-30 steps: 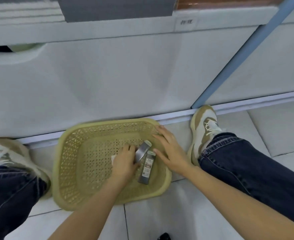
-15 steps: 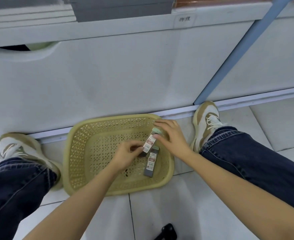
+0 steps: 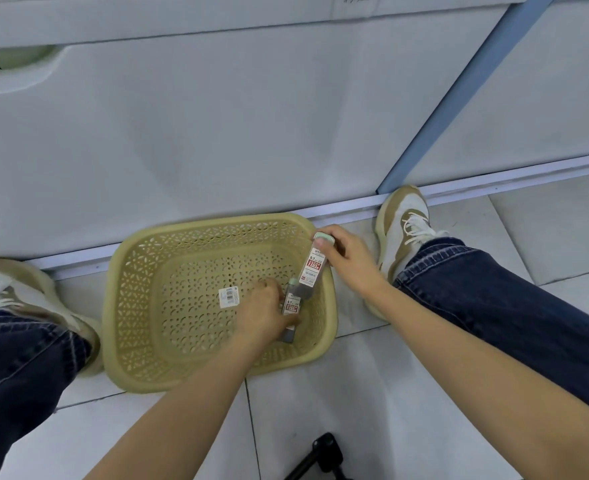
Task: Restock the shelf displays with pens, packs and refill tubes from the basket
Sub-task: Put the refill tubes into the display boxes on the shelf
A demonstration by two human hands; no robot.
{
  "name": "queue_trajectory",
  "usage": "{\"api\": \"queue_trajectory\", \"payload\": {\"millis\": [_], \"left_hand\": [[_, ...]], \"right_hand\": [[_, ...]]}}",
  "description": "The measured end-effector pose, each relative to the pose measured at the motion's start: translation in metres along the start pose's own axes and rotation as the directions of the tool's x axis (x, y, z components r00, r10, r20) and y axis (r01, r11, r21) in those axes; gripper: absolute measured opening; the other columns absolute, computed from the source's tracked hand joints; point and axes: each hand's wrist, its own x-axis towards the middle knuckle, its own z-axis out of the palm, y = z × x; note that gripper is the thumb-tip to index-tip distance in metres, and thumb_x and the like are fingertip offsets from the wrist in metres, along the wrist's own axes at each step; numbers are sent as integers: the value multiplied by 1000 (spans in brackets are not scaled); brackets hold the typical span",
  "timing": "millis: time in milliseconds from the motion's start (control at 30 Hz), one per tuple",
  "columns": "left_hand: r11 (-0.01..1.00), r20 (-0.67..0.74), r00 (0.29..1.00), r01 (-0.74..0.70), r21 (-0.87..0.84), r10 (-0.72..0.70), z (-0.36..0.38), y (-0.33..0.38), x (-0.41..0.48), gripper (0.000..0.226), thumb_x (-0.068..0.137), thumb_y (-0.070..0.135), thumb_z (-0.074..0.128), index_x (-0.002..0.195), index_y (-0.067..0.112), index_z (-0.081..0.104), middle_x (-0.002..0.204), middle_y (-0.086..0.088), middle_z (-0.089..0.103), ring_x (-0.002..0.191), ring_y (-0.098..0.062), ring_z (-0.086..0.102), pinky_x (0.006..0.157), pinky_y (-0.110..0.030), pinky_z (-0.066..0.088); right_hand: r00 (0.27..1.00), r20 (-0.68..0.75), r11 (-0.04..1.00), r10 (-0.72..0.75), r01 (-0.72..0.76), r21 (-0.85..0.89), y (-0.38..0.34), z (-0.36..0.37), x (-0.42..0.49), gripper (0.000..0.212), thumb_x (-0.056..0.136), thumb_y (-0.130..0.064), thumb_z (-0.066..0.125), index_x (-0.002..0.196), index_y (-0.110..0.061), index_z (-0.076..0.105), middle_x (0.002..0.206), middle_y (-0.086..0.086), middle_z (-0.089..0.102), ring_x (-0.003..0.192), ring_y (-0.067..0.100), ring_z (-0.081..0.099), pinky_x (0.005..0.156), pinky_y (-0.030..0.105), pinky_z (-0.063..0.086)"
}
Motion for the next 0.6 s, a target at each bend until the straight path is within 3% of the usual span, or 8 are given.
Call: {"api": "queue_trajectory", "payload": {"millis": [133,333,467,533,600], "left_hand": [[999,-23,999,37,34,-37,3,3,3,43,70,45,81,99,18,63,108,-5,59,100,-25,59,78,-38,50],[963,16,992,124,-240,-123,-8,-8,12,13,71,23,83,75,17,71,75,-4,72,73,-22,68,67,-33,54],[744,77,989,146,-652,-127,-25,-25,8,20,75,6,81,73,13,62,72,-10,68,65,-22,63,61,-29,49],[656,74,995,100,-748,-67,-40,-27,1,8,85,7,72,90,6,66,75,-6,68,63,-17,61,55,-26,49],[576,18,1000,6,-817,16,-61,-20,-8,17,93,8,62,107,0,66,74,-3,66,60,-10,61,54,-22,51]], "right_hand": [[1000,-2,999,-24,24,-41,-1,0,3,14,97,-21,56,103,-11,65,82,-4,63,68,1,53,62,14,40],[1000,0,999,-16,16,-28,-1,0,3,19,97,-20,57,105,-6,66,85,0,65,70,4,55,63,14,41],[999,34,999,30,-30,18,-7,-2,3,17,96,-22,58,105,-9,66,86,-1,66,73,8,57,66,22,45],[997,63,999,34,-37,37,-16,-5,4,17,96,-21,57,105,-9,66,84,-2,65,68,5,56,65,22,44],[996,83,998,15,-20,61,-35,-9,7,17,97,-20,57,103,-6,65,80,5,65,61,8,53,60,23,43]]}}
